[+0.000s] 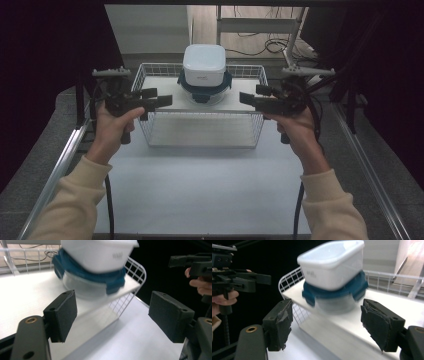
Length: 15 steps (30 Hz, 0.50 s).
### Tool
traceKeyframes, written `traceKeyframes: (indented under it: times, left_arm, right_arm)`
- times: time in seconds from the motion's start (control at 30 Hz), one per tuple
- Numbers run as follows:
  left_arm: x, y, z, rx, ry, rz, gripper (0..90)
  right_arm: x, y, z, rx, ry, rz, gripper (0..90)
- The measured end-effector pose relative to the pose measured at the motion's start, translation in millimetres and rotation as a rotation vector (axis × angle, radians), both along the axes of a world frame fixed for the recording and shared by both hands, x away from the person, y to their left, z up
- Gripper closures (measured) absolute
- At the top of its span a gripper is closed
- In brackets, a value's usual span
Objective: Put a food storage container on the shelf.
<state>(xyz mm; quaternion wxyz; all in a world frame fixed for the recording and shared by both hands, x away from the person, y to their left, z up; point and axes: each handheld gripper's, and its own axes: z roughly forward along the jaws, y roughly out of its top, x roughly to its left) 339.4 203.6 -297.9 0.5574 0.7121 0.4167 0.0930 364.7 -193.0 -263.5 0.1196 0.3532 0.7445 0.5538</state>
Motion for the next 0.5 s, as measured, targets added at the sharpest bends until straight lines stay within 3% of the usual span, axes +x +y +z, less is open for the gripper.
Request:
traceKeyframes:
  times: [0.17, 0.37, 0.5]
  left_arm:
    - [-22.1, 4.1, -24.1, -0.003, -0.005, -0.014, 22.1]
    - [-44.9, 8.9, -64.2, 0.073, 0.01, -0.004, 21.4]
    - [-56.8, 11.2, -94.3, 0.116, 0.026, 0.017, 21.3]
  right_arm:
    - [-24.1, -16.8, -27.6, -0.031, -0.015, -0.018, 25.4]
    - [-45.9, -33.8, -66.3, -0.067, -0.021, -0.036, 25.4]
    - [-55.4, -40.8, -93.4, -0.084, 0.004, -0.041, 25.4]
